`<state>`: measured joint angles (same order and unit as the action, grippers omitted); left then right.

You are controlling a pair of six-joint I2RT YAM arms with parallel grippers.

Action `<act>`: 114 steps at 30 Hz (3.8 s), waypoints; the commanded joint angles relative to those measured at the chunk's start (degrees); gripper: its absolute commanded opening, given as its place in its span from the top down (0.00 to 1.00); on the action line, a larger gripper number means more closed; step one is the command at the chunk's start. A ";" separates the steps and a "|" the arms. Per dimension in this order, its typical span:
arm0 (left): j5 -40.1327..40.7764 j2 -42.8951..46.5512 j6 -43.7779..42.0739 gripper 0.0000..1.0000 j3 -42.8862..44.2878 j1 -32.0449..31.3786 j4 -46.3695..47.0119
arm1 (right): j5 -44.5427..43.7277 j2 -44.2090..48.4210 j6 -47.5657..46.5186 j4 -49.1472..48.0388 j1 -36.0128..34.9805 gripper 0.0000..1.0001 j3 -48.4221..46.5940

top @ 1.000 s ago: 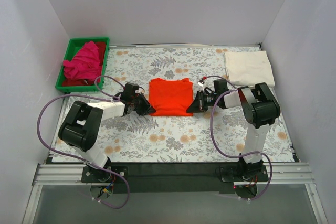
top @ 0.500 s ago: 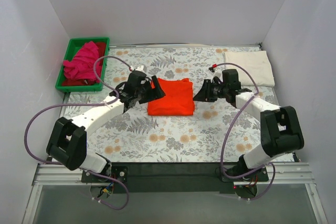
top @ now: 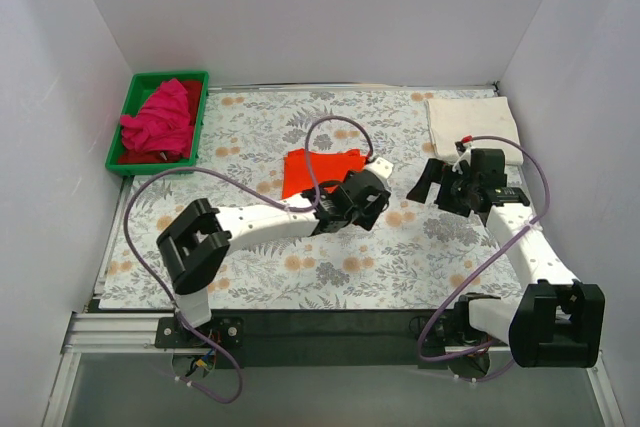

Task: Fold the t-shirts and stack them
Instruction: Neatly place the folded tshirt to the corner

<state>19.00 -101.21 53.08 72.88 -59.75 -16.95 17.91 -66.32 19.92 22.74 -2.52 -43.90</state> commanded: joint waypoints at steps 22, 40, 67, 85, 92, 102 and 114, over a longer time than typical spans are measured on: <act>11.76 -19.55 -14.94 0.78 10.09 -4.50 0.42 | -1.13 -0.20 1.17 -0.94 1.21 0.07 5.58; 9.47 -10.95 -9.84 1.00 4.73 -3.10 4.82 | 14.43 -21.63 14.52 -26.34 -0.99 0.10 5.76; 3.41 -9.71 0.88 0.96 6.13 -2.22 9.22 | 17.33 -46.09 19.72 -37.68 -17.08 0.51 -10.24; -16.16 9.00 13.54 0.20 -5.46 20.34 6.32 | -10.75 -46.44 -19.64 -2.81 -13.38 0.99 -35.10; -33.86 12.87 15.38 0.21 -6.34 47.48 -4.68 | -28.80 -49.51 -33.10 5.64 -12.07 0.99 -48.55; -26.57 14.37 15.92 0.04 -13.38 54.38 -3.00 | -38.21 -57.94 -40.57 12.06 -8.29 0.99 -68.15; -29.37 10.77 15.65 0.04 -12.33 54.47 -4.58 | -37.95 -56.47 -39.26 13.12 -4.07 0.99 -75.20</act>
<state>-8.93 -90.50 69.25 58.94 -5.21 -20.29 -19.35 -126.04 -19.57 36.05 -7.31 -116.92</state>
